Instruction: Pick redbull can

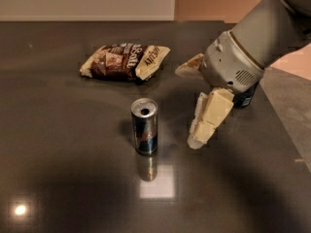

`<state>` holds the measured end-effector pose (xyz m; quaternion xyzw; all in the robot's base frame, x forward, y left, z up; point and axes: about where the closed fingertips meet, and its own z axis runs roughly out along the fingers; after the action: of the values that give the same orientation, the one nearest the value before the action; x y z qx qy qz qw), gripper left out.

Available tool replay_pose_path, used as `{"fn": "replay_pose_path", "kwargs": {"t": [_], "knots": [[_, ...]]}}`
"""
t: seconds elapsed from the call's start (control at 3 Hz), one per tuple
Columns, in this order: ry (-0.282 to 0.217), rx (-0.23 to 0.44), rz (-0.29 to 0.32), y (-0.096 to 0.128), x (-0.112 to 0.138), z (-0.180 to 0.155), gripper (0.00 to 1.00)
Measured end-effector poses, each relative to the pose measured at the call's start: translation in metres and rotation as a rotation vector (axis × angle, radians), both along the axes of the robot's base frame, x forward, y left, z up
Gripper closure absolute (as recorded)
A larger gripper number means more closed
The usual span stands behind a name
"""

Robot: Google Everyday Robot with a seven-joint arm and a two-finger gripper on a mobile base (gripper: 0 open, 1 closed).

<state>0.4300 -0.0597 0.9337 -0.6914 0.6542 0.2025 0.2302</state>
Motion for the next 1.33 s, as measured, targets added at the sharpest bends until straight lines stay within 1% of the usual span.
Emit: {"fn": "replay_pose_path", "kwargs": {"t": [0.33,0.67,1.0,1.33], "knots": [[0.031,0.053,0.081,0.032,-0.014,-0.01,0.0],[0.049,0.073,0.129,0.053,-0.018,-0.02,0.0],[0.057,0.09,0.161,0.069,-0.018,-0.026,0.0],[0.063,0.103,0.179,0.078,-0.017,-0.028,0.17]]}}
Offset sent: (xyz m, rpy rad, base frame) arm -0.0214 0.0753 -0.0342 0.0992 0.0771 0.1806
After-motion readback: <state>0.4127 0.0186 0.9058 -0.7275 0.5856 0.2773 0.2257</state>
